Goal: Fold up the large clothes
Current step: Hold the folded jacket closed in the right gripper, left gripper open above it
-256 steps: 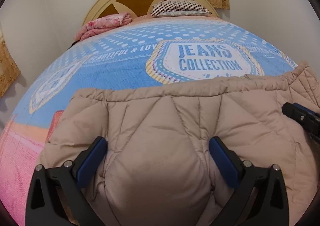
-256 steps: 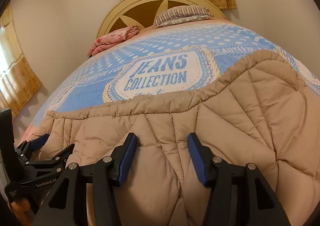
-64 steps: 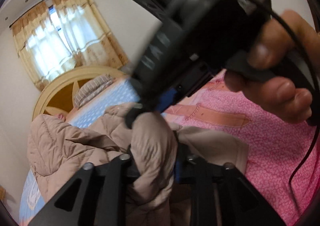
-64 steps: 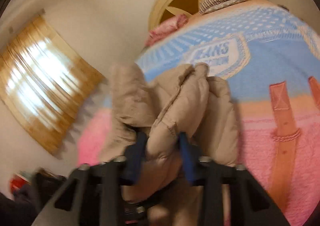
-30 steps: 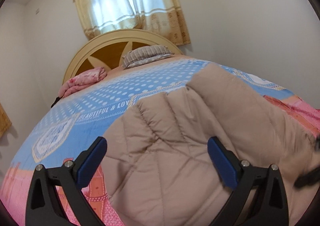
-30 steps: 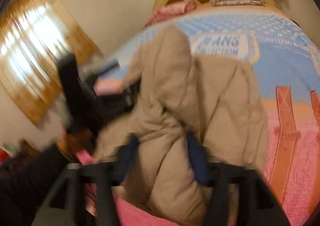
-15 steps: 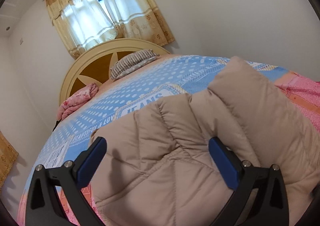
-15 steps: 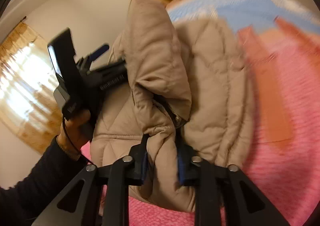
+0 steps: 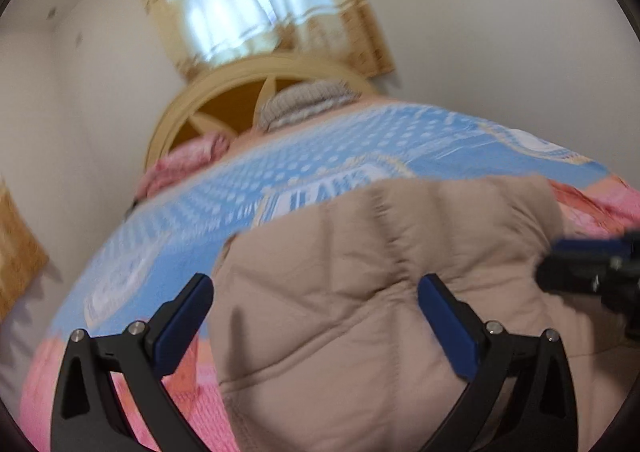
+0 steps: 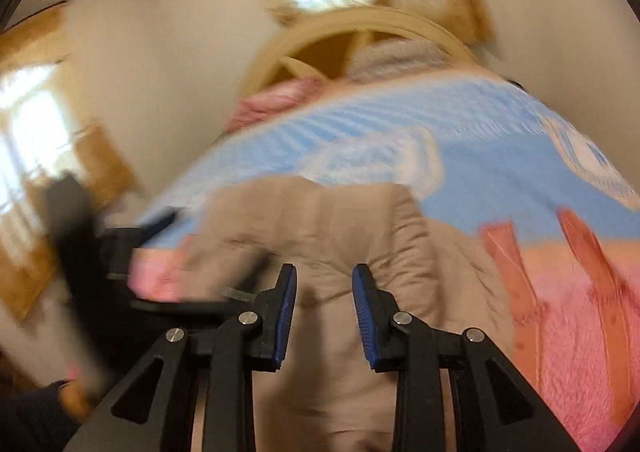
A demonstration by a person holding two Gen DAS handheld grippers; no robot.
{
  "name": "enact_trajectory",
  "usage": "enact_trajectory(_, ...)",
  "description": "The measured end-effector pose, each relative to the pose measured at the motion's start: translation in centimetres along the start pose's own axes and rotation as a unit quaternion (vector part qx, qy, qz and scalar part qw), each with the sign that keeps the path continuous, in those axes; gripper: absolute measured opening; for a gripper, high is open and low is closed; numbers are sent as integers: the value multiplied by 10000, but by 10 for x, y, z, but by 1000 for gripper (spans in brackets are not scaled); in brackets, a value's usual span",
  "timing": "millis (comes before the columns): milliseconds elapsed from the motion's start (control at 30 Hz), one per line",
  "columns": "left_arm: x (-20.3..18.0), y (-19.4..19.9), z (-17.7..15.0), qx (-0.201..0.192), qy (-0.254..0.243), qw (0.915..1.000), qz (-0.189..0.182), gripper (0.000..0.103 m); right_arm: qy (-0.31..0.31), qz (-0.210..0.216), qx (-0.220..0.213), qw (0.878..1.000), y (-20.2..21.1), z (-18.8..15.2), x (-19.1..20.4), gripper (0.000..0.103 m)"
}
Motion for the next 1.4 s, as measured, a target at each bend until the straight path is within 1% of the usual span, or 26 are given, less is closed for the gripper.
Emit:
enact_trajectory(67,1,-9,-3,150,150,9996,-167,103,46,-107,16,9999,-6,-6,-7,29)
enact_trajectory(167,-5,-17,-8,233,155,9995,-176,103,77,-142,72,9998,-10,-15,-15,30)
enact_trajectory(267,-6,-21,-14,258,241,9992,-195,103,-15,-23,99,9999,-16,-15,-19,30)
enact_trajectory(300,-6,-23,-16,271,253,9991,-194,103,-40,-4,106,9999,-14,-19,-28,30)
enact_trajectory(367,-7,-25,-16,309,253,9990,-194,103,-46,-36,105,9999,-19,-21,-33,30)
enact_trajectory(433,-8,-29,-16,363,259,9988,-222,103,-1,-101,103,9999,-24,-22,-33,30)
enact_trajectory(533,-8,-34,-16,418,274,9984,-254,103,-61,-78,137,9999,-29,-21,-35,30)
enact_trajectory(800,-8,-38,-20,442,340,9980,-292,103,-64,-77,159,9998,-34,-25,-38,30)
enact_trajectory(967,-6,-41,-22,460,418,9973,-379,103,-60,-94,141,9998,-37,-27,-38,30)
enact_trajectory(1100,-4,-45,-24,507,494,9964,-457,103,-61,-108,167,9998,-41,-27,-38,30)
enact_trajectory(1400,-5,-52,-25,664,493,9952,-532,103,-54,-199,177,9996,-46,-29,-38,30)
Point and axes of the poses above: each gripper's, at about its wrist camera, not at the fingertips, and y roughly against the way its jaws point, x to its left, z to its top, the point moved 1 cm from there along -y, roughly the way its jaws point, and after that the axes turned 1 degree about -z, right-handed, at the moved point
